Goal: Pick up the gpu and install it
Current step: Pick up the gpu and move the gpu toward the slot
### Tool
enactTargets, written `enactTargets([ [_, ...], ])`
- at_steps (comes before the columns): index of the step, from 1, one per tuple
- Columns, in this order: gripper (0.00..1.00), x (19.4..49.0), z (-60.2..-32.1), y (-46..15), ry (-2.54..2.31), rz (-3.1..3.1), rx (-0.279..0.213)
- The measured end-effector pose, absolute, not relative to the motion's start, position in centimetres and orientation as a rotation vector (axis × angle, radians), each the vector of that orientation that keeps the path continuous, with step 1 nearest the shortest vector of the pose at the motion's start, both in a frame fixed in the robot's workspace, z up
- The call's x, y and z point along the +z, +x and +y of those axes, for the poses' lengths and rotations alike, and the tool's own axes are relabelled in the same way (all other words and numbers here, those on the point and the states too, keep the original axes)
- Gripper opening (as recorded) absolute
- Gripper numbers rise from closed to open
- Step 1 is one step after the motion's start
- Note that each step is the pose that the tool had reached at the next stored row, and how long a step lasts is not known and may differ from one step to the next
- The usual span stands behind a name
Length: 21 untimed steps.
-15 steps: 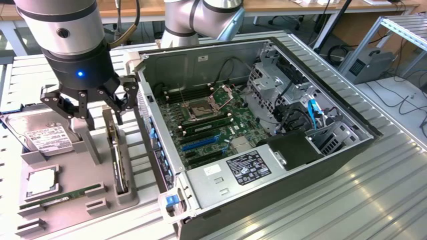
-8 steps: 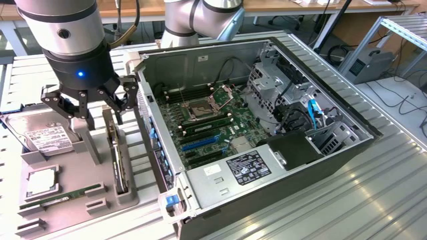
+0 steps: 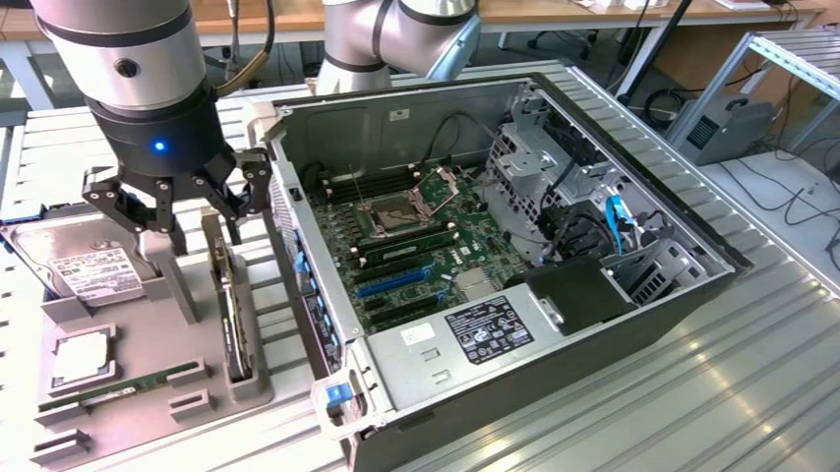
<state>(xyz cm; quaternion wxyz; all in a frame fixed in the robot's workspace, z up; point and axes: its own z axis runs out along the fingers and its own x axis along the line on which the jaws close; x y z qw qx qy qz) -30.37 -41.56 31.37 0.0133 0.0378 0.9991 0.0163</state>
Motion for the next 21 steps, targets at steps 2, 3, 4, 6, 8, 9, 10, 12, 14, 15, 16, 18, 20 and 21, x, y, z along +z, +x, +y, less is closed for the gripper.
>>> enactTargets([
  [2, 0.54, 31.32, -41.5, -30.37, 0.118, 3.112, 0.051],
  [3, 0.54, 31.29, -41.47, -30.37, 0.118, 3.112, 0.051],
  [4, 0.54, 31.27, -41.45, -30.37, 0.118, 3.112, 0.051],
  [6, 0.54, 31.21, -41.38, -30.37, 0.118, 3.112, 0.051],
  [8, 0.54, 31.15, -41.31, -30.37, 0.118, 3.112, 0.051],
  [9, 0.54, 31.12, -41.27, -30.37, 0.118, 3.112, 0.051],
  [10, 0.54, 31.1, -41.24, -30.37, 0.118, 3.112, 0.051],
  [12, 0.54, 31.04, -41.18, -30.37, 0.118, 3.112, 0.051],
  [14, 0.54, 30.99, -41.12, -30.37, 0.118, 3.112, 0.051],
  [15, 0.54, 30.96, -41.08, -30.37, 0.118, 3.112, 0.051],
  [16, 0.54, 30.93, -41.06, -30.37, 0.118, 3.112, 0.051],
  [18, 0.54, 30.87, -41.01, -30.37, 0.118, 3.112, 0.051],
  [20, 0.54, 30.8, -40.97, -30.36, 0.118, 3.112, 0.051],
  [21, 0.54, 30.74, -40.96, -30.36, 0.118, 3.112, 0.051],
])
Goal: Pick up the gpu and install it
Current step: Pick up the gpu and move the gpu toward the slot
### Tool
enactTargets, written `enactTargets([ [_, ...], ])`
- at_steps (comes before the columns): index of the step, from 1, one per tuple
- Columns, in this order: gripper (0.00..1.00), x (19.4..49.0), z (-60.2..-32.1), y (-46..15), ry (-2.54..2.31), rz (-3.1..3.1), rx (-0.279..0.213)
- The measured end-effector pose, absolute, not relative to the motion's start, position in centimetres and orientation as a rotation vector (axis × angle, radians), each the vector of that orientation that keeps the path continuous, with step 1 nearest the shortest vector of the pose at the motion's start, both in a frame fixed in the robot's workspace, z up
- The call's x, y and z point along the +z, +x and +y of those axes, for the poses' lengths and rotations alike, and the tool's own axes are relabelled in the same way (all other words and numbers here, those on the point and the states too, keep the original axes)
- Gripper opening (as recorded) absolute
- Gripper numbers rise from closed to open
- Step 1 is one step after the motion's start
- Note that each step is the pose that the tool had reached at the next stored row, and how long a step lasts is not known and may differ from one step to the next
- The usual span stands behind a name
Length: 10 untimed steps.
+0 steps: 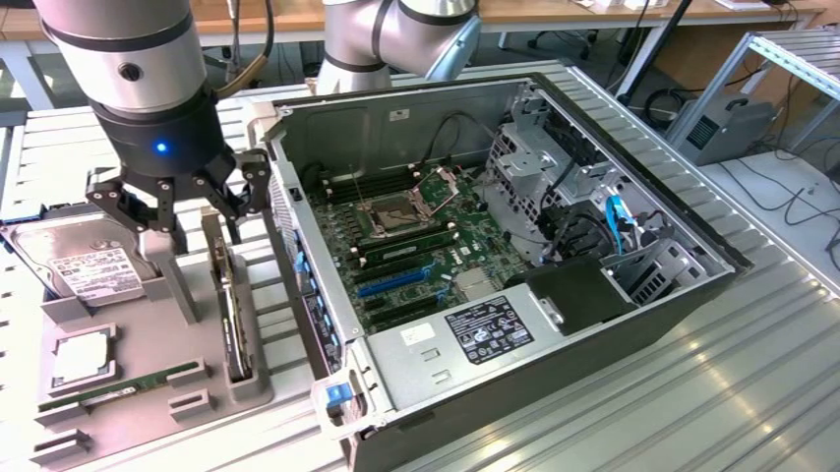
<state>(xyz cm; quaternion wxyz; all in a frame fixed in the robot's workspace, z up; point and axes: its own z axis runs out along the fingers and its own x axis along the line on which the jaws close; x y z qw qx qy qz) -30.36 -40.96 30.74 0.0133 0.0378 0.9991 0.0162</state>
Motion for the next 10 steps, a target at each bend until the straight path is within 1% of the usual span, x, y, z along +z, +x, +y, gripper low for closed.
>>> enactTargets([
  [10, 0.54, 30.27, -40.94, -30.37, 0.118, 3.112, 0.051],
])
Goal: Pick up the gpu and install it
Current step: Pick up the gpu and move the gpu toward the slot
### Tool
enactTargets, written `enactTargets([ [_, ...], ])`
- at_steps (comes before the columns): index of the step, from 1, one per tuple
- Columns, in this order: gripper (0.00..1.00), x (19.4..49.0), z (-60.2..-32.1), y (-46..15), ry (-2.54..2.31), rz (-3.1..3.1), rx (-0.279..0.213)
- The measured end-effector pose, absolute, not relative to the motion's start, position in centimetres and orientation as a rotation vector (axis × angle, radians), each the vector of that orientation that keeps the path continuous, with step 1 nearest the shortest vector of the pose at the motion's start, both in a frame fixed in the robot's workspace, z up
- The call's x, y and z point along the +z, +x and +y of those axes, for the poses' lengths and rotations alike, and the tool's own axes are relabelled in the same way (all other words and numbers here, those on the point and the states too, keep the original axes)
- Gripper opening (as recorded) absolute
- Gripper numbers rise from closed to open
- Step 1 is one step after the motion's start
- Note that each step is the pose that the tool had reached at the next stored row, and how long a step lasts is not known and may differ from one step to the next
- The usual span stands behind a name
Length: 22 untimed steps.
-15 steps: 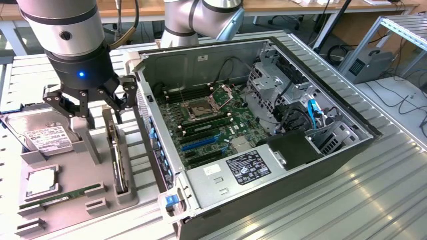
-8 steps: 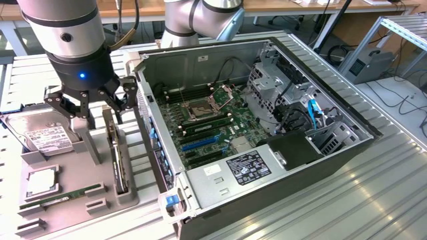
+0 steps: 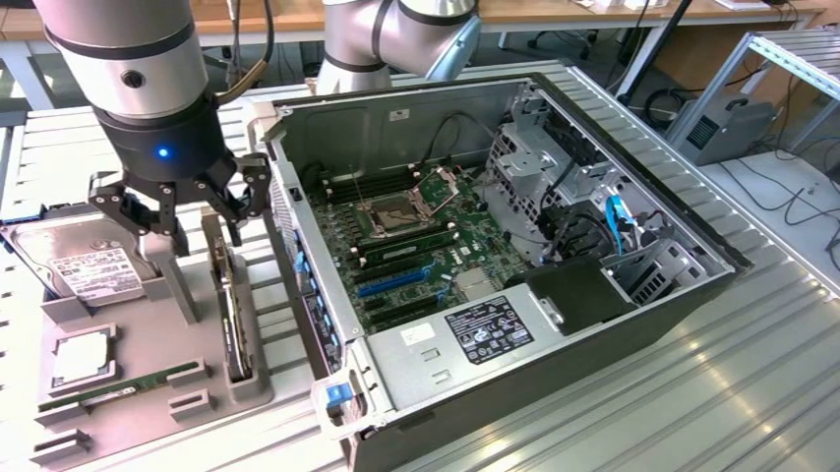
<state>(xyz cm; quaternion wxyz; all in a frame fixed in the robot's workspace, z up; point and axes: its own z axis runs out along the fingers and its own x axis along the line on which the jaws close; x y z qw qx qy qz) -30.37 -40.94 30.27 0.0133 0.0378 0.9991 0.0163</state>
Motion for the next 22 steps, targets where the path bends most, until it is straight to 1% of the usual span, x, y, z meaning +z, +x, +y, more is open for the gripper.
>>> enactTargets([
  [22, 0.54, 29.39, -40.95, -30.37, 0.118, 3.113, 0.05],
])
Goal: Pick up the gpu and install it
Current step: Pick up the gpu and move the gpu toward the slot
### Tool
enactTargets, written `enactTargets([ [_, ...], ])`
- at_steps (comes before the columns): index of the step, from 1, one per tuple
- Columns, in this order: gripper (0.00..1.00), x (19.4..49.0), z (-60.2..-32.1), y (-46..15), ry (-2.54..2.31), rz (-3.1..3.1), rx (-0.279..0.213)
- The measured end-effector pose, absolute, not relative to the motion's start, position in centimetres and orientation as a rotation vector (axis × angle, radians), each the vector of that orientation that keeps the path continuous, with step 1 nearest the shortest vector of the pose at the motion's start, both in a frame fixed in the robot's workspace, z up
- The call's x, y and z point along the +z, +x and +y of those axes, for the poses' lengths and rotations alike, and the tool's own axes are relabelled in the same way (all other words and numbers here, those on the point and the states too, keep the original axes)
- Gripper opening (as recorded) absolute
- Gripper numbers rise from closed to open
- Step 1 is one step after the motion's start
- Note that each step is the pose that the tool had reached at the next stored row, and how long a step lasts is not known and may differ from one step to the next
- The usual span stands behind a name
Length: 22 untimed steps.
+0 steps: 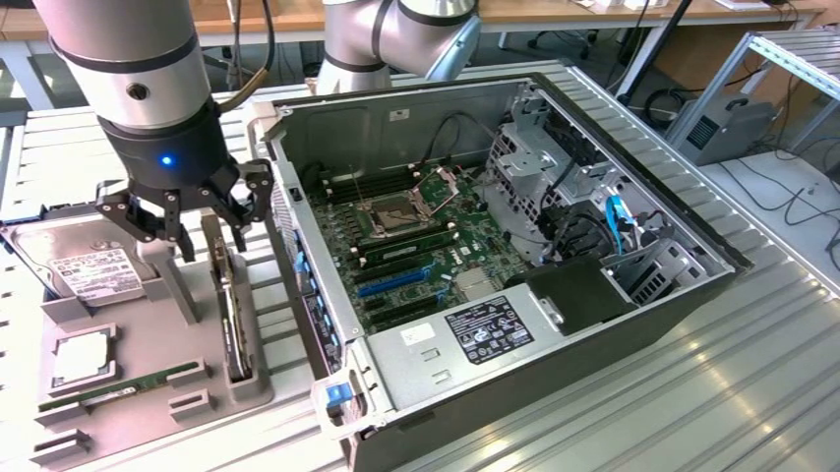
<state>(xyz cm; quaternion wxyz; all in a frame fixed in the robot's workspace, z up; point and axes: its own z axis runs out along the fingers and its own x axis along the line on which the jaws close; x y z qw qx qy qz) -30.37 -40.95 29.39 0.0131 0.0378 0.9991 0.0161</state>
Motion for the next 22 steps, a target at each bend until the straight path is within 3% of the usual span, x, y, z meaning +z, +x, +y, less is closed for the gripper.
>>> enactTargets([
  [22, 0.54, 29.46, -40.94, -30.24, 0.118, 3.112, 0.051],
])
